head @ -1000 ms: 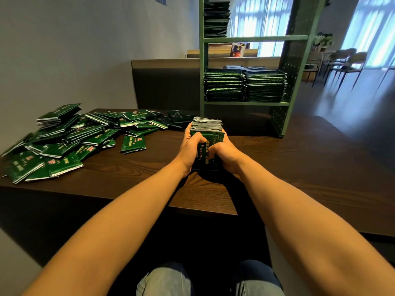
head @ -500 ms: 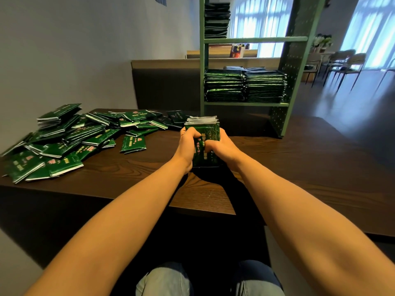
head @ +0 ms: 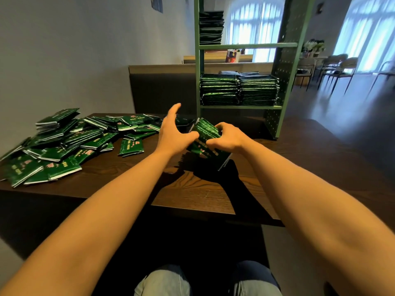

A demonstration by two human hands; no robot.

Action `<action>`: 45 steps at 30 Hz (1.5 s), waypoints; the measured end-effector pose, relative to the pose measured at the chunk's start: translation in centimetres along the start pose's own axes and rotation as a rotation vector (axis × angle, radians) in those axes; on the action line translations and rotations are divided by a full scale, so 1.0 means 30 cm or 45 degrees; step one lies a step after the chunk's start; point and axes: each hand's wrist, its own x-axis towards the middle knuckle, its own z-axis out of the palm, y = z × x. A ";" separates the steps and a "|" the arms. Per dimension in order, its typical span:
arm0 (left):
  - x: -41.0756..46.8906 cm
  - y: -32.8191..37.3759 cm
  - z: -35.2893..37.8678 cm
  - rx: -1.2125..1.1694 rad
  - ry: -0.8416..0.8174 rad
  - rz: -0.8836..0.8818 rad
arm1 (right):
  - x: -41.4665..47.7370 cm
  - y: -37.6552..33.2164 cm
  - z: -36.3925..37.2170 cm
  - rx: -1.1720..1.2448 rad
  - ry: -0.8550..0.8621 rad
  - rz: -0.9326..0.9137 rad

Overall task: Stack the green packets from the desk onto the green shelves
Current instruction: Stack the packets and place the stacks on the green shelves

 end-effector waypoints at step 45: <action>0.027 0.052 -0.060 0.470 -0.444 0.031 | 0.029 -0.003 0.013 -0.080 -0.169 0.067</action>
